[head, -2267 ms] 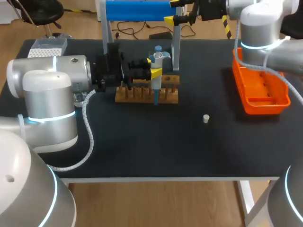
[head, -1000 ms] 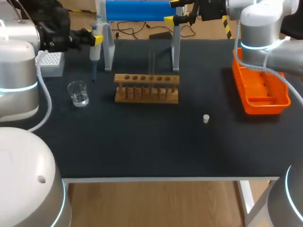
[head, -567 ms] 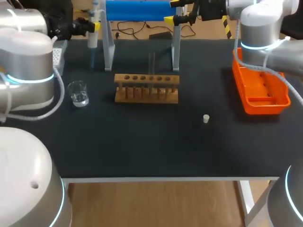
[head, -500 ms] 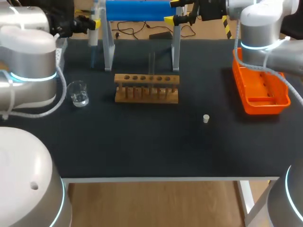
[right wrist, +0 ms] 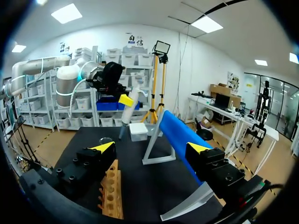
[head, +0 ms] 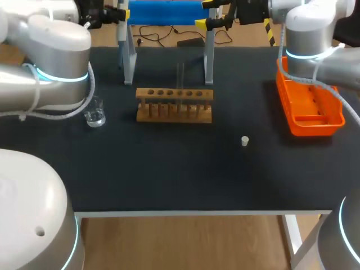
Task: Invert the test tube, pick up the pipette, mount the tip to pipette, aspirate from beaker and dispense into the tube, eject the tip, return the pipette, and cap with the stopper.
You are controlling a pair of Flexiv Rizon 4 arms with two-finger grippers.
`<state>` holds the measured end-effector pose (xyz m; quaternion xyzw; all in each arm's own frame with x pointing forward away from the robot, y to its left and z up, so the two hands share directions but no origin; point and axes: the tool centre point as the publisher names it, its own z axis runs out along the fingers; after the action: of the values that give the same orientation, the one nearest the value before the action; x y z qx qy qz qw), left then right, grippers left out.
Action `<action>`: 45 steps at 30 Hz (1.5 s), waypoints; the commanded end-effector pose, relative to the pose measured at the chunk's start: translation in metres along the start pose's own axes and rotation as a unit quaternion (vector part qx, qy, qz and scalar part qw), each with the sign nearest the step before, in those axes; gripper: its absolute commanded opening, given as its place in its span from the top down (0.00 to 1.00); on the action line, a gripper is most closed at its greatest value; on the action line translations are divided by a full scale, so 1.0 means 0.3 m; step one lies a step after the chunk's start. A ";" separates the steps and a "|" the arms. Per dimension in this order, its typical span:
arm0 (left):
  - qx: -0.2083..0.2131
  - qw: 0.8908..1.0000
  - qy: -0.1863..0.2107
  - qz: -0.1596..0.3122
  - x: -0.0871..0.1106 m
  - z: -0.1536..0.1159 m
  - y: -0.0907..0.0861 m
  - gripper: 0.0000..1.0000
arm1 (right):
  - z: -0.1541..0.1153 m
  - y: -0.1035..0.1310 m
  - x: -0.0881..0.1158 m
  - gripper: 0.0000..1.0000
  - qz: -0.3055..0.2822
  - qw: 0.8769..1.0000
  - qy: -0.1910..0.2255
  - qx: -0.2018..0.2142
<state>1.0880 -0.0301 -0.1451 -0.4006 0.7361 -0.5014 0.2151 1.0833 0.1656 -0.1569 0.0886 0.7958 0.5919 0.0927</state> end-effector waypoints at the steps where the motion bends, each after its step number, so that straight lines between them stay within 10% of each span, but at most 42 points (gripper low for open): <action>1: -0.018 1.000 -0.014 -0.009 -0.017 0.095 -0.032 1.00 | -0.002 0.002 -0.004 0.00 0.001 1.000 0.002 0.002; 20: -0.055 0.987 -0.135 -0.072 -0.055 0.219 -0.012 1.00 | -0.002 0.002 -0.004 0.00 0.001 1.000 0.002 0.002; 45: -0.067 0.974 -0.197 -0.088 -0.103 0.274 -0.015 1.00 | -0.002 0.002 -0.004 0.00 0.001 1.000 0.002 0.002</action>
<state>1.1628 -0.0498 -0.1777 -0.5655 0.6725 -0.3843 0.2832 1.0834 0.1655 -0.1569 0.0886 0.7958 0.5919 0.0927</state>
